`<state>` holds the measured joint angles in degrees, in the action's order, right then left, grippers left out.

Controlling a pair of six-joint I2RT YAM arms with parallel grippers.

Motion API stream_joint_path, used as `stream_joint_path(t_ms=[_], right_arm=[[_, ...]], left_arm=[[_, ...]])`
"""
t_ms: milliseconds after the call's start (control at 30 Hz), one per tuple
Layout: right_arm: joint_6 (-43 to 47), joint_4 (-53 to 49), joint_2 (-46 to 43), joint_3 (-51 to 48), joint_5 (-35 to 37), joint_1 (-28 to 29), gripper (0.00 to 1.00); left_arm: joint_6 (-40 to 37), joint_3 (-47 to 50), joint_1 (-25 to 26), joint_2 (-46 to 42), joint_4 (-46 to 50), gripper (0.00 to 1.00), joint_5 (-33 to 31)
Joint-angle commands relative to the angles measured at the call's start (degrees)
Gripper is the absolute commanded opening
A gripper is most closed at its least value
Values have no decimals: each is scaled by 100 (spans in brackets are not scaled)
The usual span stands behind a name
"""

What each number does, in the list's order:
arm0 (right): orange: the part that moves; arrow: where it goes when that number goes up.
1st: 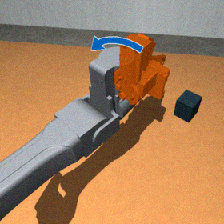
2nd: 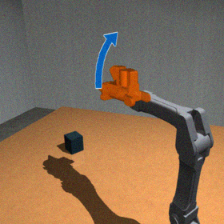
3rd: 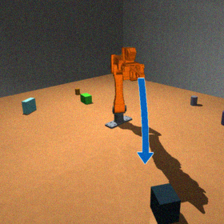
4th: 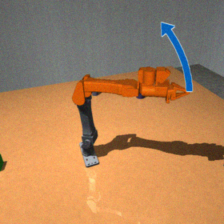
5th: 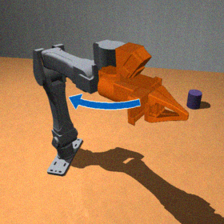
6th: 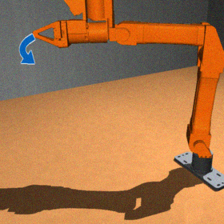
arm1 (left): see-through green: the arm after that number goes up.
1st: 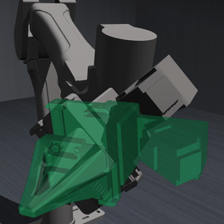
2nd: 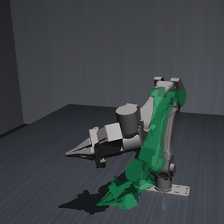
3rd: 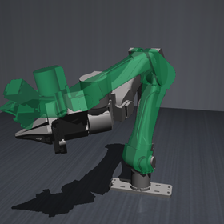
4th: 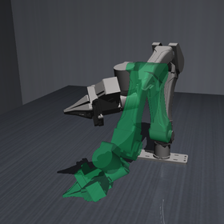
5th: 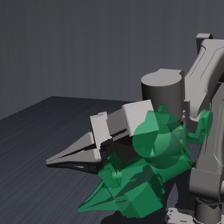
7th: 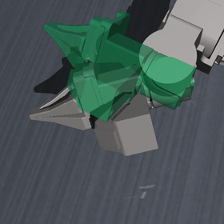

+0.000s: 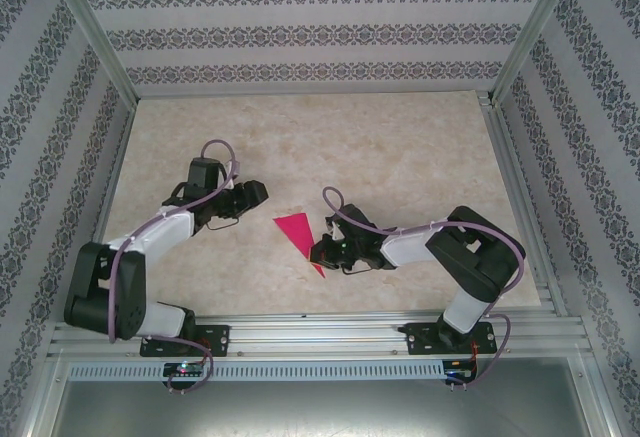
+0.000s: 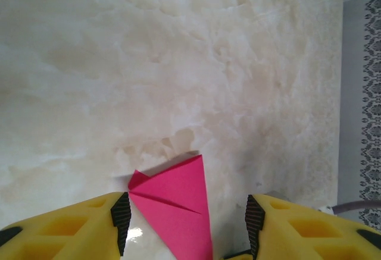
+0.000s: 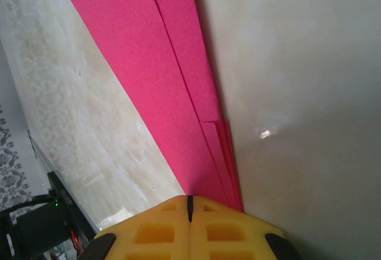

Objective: Fold a paper plane with a square sheet of paper (pick it up from the middle)

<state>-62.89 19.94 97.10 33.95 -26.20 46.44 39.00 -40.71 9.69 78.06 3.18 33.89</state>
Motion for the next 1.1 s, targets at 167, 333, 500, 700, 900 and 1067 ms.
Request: stream_joint_path(t_ms=[167, 333, 500, 700, 900, 1067], right_arm=[[-995, 303, -165, -68, 1428, 642, 10], [-428, -841, -1472, -201, 2184, 601, 19], [117, -2114, -2613, -477, 2743, 87, 32], [477, -2310, -2966, -648, 2356, -548, 35], [513, -2187, -2818, -653, 2180, -600, 36], [505, -2052, -2538, -611, 2018, -596, 36]], left_arm=[[342, -550, 565, -223, 2180, 59, -1157], [517, -956, 1386, -161, 2900, 60, -2010], [703, -1666, 2166, 424, 3713, 61, -2703], [874, -2621, 2901, 1559, 4361, 64, -3083], [973, -3521, 3179, 2511, 4991, 67, -3383], [974, -4007, 3197, 3101, 5440, 67, -3601]])
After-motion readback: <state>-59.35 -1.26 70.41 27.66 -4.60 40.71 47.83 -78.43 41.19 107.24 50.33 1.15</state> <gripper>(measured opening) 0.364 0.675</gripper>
